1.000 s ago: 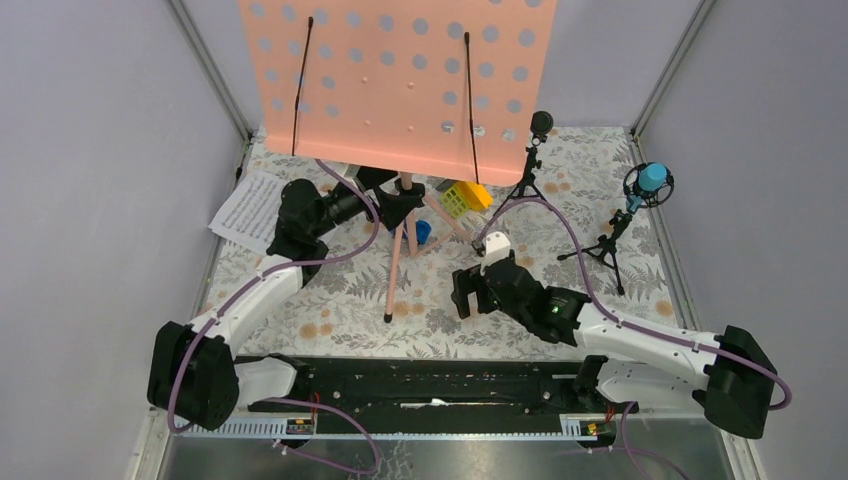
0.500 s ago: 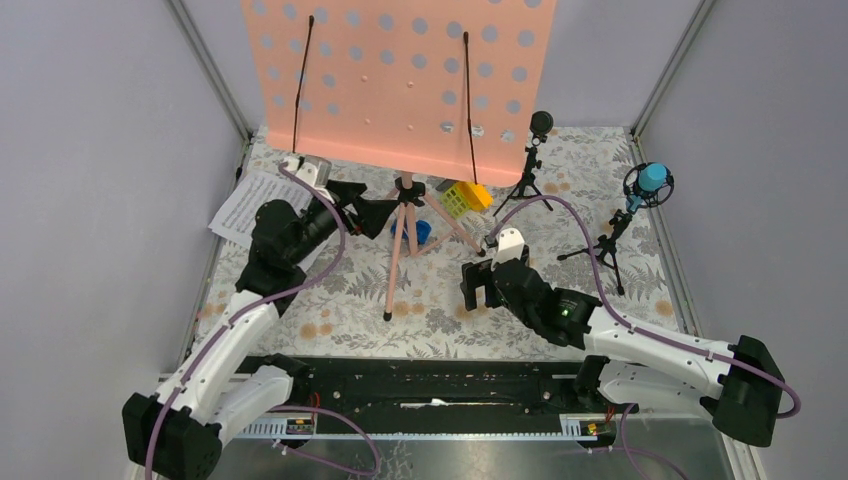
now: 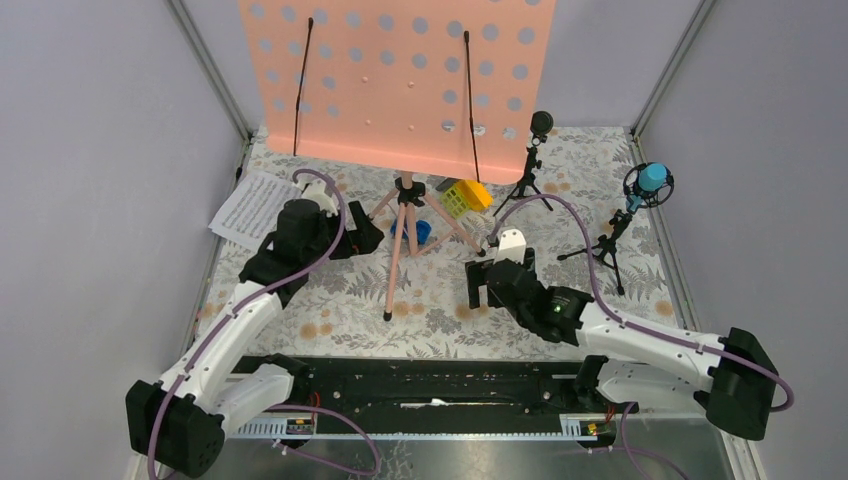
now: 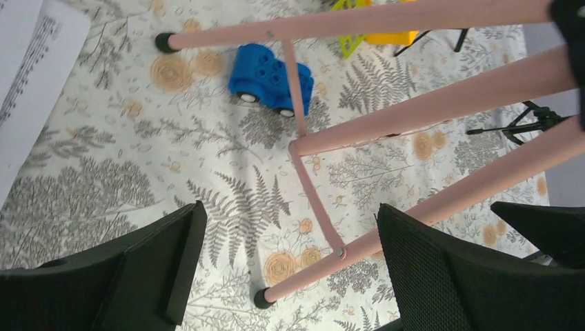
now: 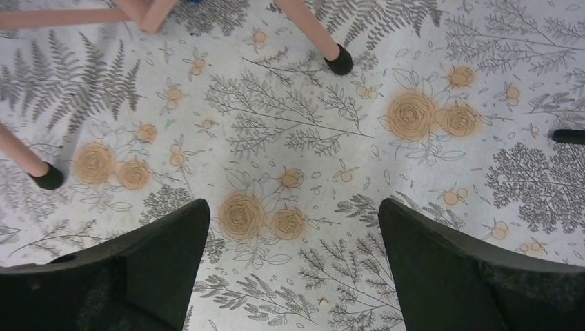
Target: Pack up the instrument practice props
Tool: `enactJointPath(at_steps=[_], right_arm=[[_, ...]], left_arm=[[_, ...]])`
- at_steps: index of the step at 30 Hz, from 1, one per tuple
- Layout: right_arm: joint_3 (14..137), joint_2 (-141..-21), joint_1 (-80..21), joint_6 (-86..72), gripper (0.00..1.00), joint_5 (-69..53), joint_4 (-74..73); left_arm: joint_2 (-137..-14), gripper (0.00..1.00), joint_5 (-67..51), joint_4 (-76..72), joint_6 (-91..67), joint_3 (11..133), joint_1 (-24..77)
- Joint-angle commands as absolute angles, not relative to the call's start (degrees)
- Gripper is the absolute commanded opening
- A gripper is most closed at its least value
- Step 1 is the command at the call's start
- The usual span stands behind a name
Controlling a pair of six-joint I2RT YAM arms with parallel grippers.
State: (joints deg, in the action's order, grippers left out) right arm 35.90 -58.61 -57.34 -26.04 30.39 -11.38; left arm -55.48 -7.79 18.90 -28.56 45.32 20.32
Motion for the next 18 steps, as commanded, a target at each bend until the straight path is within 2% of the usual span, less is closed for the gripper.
enactJointPath(at_steps=[1,9,13,18], right_arm=[[40.5,-61.92,-57.4,-28.55,1.0,35.49,-15.81],[42.71,-64.67,-57.4,-26.2,1.0,37.4,-17.38],[43.26,-64.92,-57.48,-26.31,1.0,34.33,-17.68],[44.07,-64.42,-57.42,-27.03,0.98,31.38,-17.16]], left_arm=[[-53.37,0.99,-2.21,23.13,-33.26,46.64,20.03],[-52.79,0.99,-0.89,26.86,-33.87,46.93,20.0],[-52.64,0.99,-3.54,26.8,-29.92,46.87,20.04],[-52.74,0.99,4.3,28.71,-31.87,47.19,20.04]])
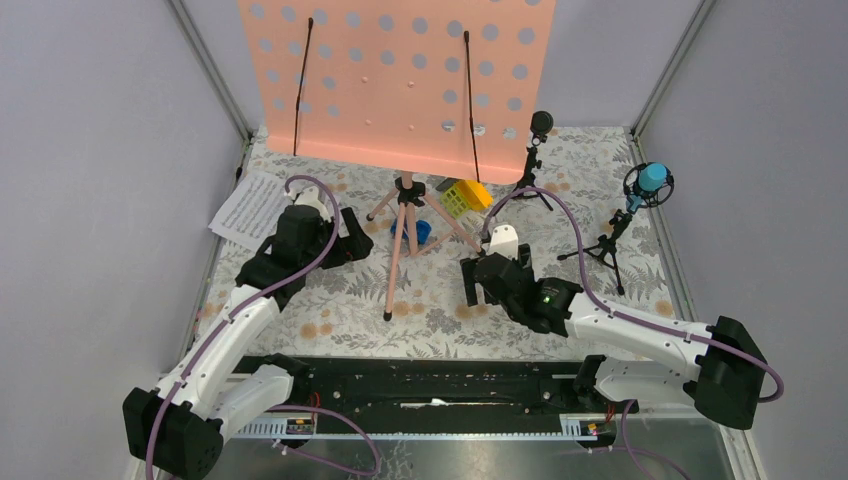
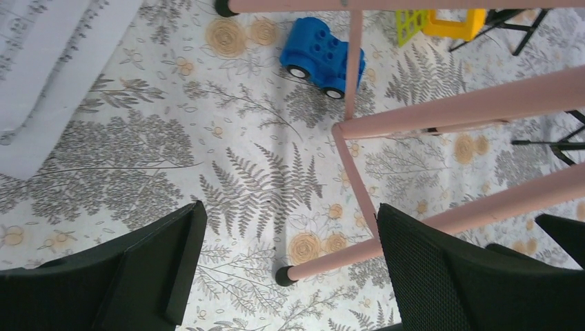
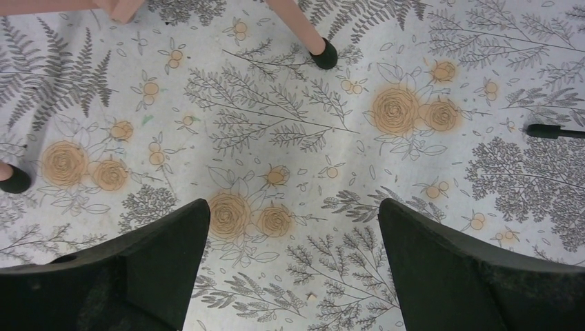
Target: Pack up the instrument practice props
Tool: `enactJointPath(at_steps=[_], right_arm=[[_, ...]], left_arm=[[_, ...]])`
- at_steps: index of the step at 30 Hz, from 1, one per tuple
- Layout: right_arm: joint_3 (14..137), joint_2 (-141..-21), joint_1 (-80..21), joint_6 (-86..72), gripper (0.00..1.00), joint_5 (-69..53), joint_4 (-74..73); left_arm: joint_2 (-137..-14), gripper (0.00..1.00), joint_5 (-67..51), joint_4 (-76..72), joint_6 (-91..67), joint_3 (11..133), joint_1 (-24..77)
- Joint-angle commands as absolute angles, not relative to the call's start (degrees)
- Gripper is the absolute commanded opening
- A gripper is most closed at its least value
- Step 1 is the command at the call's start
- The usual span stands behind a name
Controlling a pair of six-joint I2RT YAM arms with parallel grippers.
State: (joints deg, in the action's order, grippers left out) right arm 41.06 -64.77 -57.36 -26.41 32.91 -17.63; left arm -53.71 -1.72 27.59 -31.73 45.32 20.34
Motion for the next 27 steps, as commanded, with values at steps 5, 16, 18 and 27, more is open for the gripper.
enactJointPath(at_steps=[5,16,18,27], right_arm=[[43.04,-62.06,-57.46,-27.31,0.96,30.48,-13.74],[40.93,-59.0,-57.39,-26.72,0.96,29.89,-11.69],[40.71,-58.86,-57.38,-26.93,0.96,29.84,-11.69],[41.45,-59.37,-57.41,-25.8,0.96,30.92,-11.03]], left_arm=[[-51.61,0.99,4.9,28.21,-31.89,46.66,20.04],[-44.31,0.99,1.97,19.56,-32.26,40.09,20.03],[-42.86,0.99,2.1,18.06,-32.59,38.87,20.04],[-39.63,0.99,-1.37,12.83,-32.99,35.07,20.04]])
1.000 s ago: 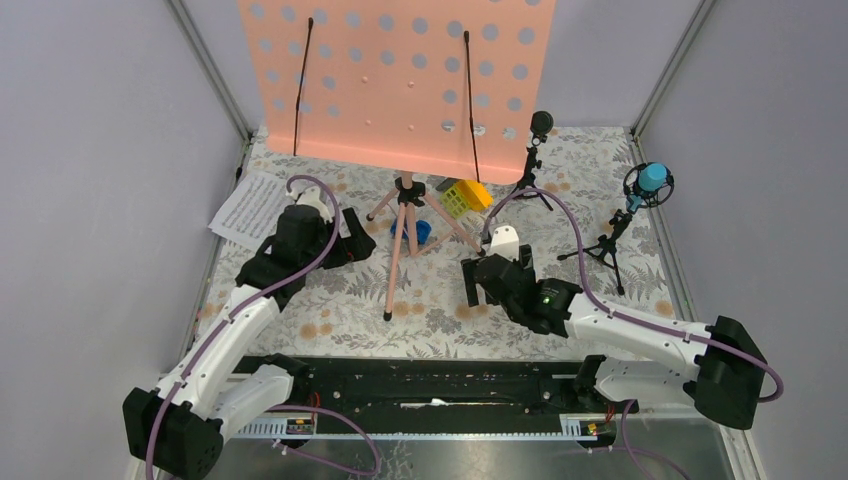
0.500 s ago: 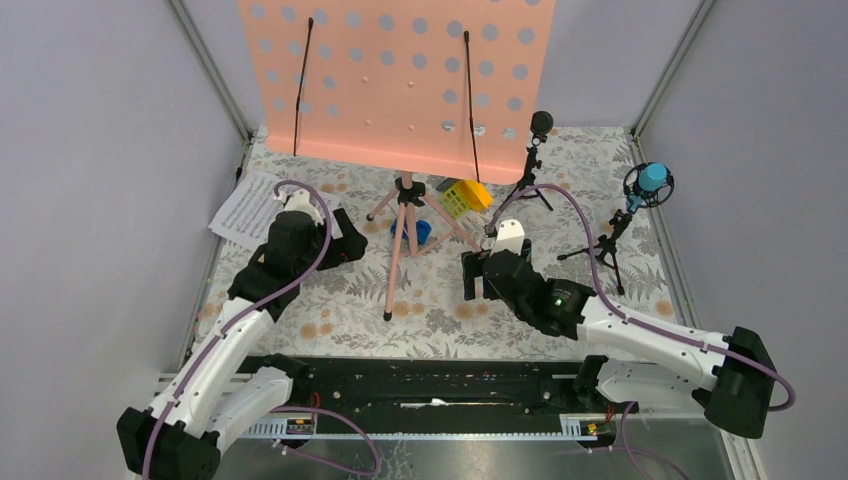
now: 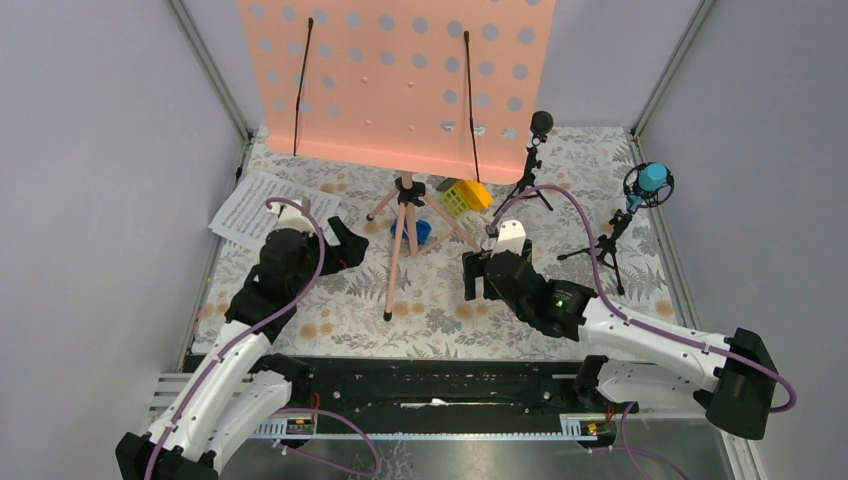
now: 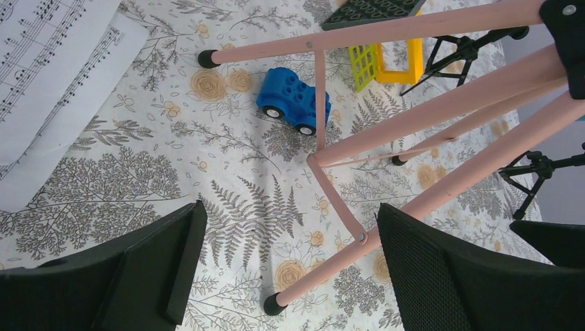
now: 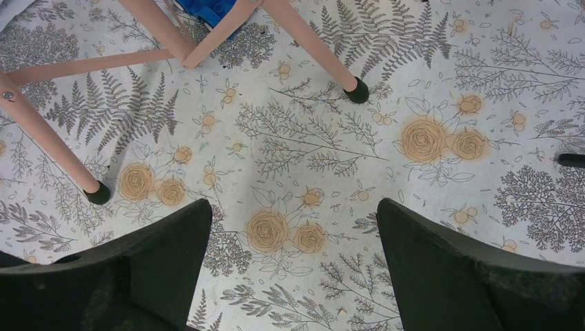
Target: Pack up the instrument practice props
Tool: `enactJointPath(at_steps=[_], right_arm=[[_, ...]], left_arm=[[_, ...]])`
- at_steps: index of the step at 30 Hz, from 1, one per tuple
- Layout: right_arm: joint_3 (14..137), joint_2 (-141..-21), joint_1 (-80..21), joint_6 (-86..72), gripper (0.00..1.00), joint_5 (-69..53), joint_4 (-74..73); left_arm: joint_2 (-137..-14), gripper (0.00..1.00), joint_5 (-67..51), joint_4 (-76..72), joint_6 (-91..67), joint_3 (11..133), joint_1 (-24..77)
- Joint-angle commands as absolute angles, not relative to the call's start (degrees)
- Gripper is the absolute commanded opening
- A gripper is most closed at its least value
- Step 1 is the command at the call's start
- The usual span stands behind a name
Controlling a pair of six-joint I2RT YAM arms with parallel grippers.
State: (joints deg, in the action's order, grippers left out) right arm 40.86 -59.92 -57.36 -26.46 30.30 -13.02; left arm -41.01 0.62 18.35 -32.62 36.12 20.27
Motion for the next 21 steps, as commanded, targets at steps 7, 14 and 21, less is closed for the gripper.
enactJointPath(at_steps=[7,14,21], right_arm=[[43.61,-61.99,-57.4,-15.07,0.99,25.38,-3.84],[43.5,-65.28,-57.39,-5.72,1.0,27.96,9.3],[46.27,-71.83,-54.32,2.96,1.0,22.85,17.36]], left_arm=[[-41.37,0.99,-1.35,10.66,-37.17,34.74,20.03],[-41.23,0.99,4.4,11.88,-41.66,35.55,20.03],[-45.53,0.99,-9.22,5.43,-37.27,34.14,20.03]])
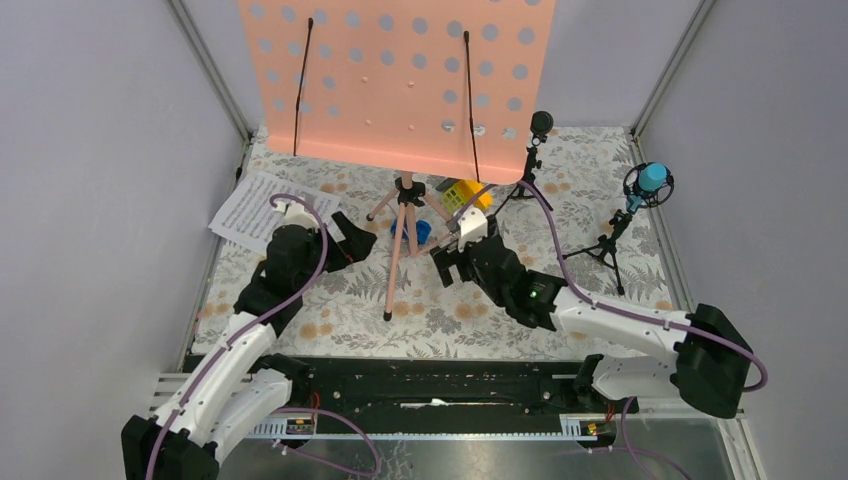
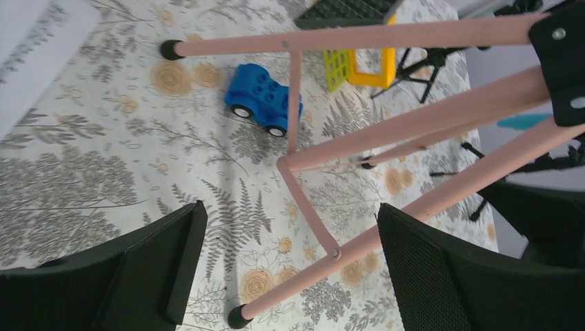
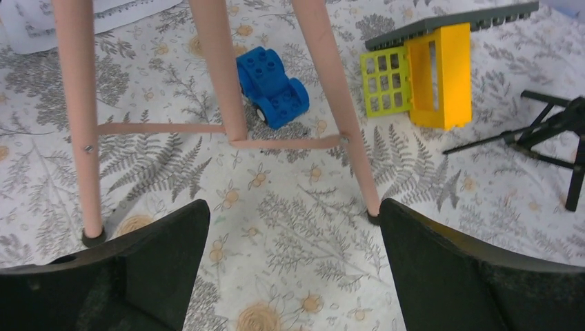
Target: Pack up the instrument practice props
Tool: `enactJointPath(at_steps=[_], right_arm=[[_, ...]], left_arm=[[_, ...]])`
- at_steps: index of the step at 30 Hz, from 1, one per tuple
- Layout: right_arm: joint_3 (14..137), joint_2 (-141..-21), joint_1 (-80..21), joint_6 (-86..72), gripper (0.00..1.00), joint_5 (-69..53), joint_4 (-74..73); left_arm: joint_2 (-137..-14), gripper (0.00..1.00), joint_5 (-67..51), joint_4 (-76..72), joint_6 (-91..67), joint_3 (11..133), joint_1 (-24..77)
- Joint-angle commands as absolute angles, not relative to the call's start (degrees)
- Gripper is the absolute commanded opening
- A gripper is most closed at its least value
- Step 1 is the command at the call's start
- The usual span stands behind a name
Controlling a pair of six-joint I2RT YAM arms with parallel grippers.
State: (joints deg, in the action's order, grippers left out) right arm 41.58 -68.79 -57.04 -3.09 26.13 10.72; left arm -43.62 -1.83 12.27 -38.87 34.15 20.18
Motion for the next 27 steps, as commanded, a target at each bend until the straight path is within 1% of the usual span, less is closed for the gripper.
enactJointPath(at_steps=[1,5,9,11,13,15,16,20,27], right_arm=[[47.44,-72.78,-52.86,2.72,1.0,20.34,16.74],[50.43,-75.45,-48.5,2.06,1.0,13.18,16.2],[52.45,-79.09,-46.88,3.43,1.0,10.51,16.7],[53.24,-81.07,-46.2,4.36,0.99,9.13,17.4],[54.35,-83.84,-45.5,4.97,0.97,8.31,17.82],[55.54,-86.07,-44.92,5.23,0.95,7.81,17.76],[56.0,-86.85,-44.67,5.19,0.95,7.43,17.79],[57.17,-89.19,-44.17,4.46,0.93,6.48,17.81],[57.51,-90.7,-43.29,3.89,0.92,6.49,18.98]], left_arm=[[-45.42,0.99,-10.83,3.13,-37.46,33.38,20.03],[-43.33,0.99,-17.8,-9.36,-38.63,28.17,20.32],[-42.22,0.99,-17.38,-15.26,-38.58,24.42,21.76],[-42.0,0.97,-15.91,-17.39,-37.18,23.37,22.91],[-41.95,0.91,-14.13,-19.39,-36.25,22.64,24.09],[-42.37,0.83,-12.39,-22.08,-35.19,21.83,25.58],[-42.58,0.82,-10.77,-22.76,-34.38,21.6,26.57],[-44.56,0.81,-4.05,-22.09,-31.13,22.37,29.81],[-50.74,0.83,-0.41,-22.38,-29.09,24.68,30.89]])
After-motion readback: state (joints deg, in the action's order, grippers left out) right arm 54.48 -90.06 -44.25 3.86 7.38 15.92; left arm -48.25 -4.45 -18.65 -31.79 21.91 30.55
